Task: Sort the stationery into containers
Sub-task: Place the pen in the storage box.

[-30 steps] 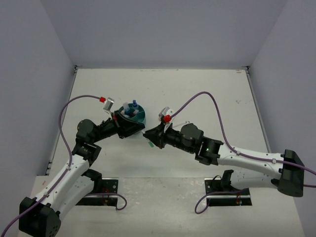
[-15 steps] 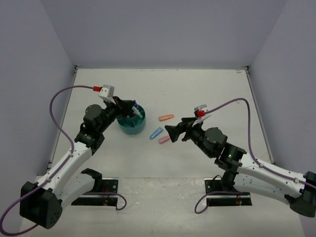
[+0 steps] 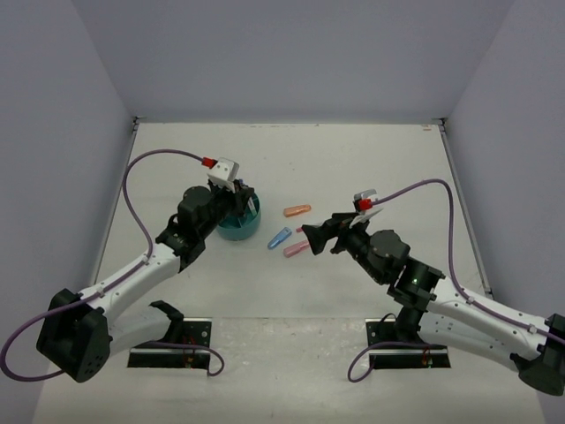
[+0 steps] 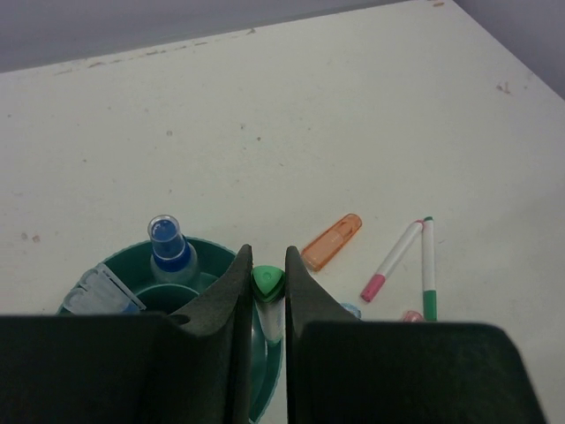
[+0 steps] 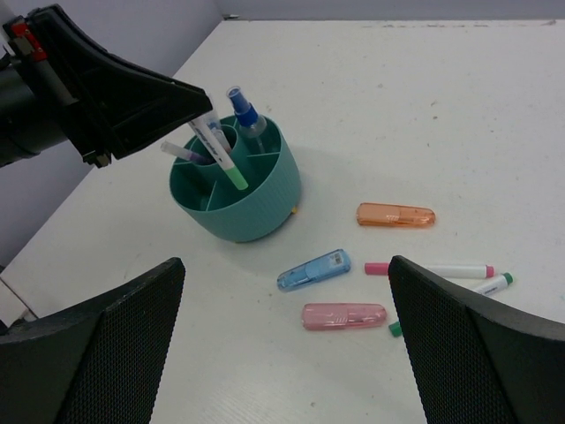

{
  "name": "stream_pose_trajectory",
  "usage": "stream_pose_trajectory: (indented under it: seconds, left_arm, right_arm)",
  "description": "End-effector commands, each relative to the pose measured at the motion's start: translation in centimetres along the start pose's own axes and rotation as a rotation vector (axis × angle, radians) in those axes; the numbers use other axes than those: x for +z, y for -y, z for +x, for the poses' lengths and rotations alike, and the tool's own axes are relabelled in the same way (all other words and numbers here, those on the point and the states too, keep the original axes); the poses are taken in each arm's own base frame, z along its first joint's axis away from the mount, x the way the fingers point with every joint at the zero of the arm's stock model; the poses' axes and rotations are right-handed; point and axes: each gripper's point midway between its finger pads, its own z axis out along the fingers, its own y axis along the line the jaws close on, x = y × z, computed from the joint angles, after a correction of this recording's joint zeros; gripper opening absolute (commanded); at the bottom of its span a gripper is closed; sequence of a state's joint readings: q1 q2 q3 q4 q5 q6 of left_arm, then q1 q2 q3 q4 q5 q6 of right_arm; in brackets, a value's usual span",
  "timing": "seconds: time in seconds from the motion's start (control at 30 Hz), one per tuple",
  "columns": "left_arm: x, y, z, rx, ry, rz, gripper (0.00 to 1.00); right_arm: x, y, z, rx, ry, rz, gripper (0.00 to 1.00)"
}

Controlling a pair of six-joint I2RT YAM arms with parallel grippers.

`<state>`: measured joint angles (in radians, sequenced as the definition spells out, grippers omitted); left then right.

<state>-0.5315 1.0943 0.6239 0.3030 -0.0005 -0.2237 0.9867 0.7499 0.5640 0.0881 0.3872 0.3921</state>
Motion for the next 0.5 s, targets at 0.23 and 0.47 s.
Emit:
stream_pose_trajectory:
  seconds: [0.23,0.47]
  left_arm:
    - [0.6,-2.0,-2.1,0.110,0.118,-0.129,0.00]
    - [1.2,-2.1,0.8,0.106,0.048,-0.133,0.17]
  right_arm:
    - [1.7,0.8,2.2,0.018,-0.084,0.082,0.99]
    - [2.3,2.3,3.3,0.056,-0.136,0.188,0.99]
